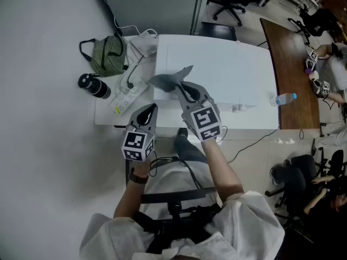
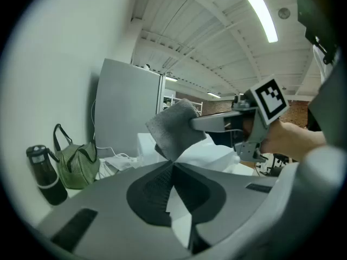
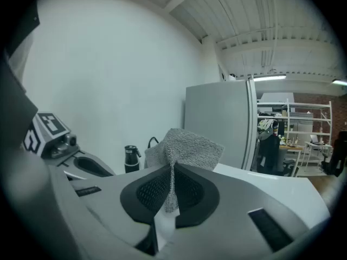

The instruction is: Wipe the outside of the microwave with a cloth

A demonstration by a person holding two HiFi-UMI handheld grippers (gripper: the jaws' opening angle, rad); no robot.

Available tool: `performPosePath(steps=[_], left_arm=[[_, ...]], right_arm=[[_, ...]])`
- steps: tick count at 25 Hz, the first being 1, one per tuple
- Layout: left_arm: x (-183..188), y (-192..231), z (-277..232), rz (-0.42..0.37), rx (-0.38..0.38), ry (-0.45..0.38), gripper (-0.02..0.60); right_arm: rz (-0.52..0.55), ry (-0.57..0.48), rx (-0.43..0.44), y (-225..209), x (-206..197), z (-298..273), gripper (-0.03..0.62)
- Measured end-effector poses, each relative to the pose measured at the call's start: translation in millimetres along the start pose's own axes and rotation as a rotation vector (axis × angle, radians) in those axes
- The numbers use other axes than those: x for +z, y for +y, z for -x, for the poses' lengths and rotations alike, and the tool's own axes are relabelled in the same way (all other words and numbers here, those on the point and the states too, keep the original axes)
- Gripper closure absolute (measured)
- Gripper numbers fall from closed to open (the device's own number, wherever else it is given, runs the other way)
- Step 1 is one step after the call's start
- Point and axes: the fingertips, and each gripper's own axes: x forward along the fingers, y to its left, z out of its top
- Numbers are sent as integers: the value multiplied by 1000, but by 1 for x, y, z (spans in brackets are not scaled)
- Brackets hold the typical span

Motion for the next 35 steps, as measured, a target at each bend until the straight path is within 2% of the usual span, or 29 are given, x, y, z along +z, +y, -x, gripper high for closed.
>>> performPosePath(steps=[3, 5, 9, 12, 15, 18, 21, 27, 31, 33, 35], left_arm=[[31, 11, -30, -2, 30, -11, 558], [45, 18, -49, 4, 48, -17, 558], [60, 37, -76, 17, 75, 4, 558], [71, 55, -93, 22, 78, 13, 558], [90, 71, -108, 10, 66, -10, 558], [100, 83, -123, -15, 37, -12, 558], [103, 86, -140, -33, -3, -7, 558], [110, 75, -170, -42, -95, -26, 558], [108, 74, -184, -48, -125, -11, 558], [109, 71, -187, -48, -138, -17, 558], [107, 70, -186, -50, -148, -16, 558]], right_arm=[[-28, 52, 5, -46, 11, -48, 568], [-55, 60, 37, -66, 24, -78, 568], [-33, 93, 124, -81, 46, -142, 566], [72, 220, 74, -111, 22, -188, 568], [95, 311, -31, -159, -2, -198, 566], [82, 352, -149, -211, -19, -177, 568], [42, 368, -285, -269, -37, -132, 566], [-24, 443, -621, -388, -82, 15, 568], [-91, 494, -849, -441, -113, 116, 567], [-117, 488, -898, -444, -113, 136, 566], [-117, 491, -857, -430, -112, 124, 566]])
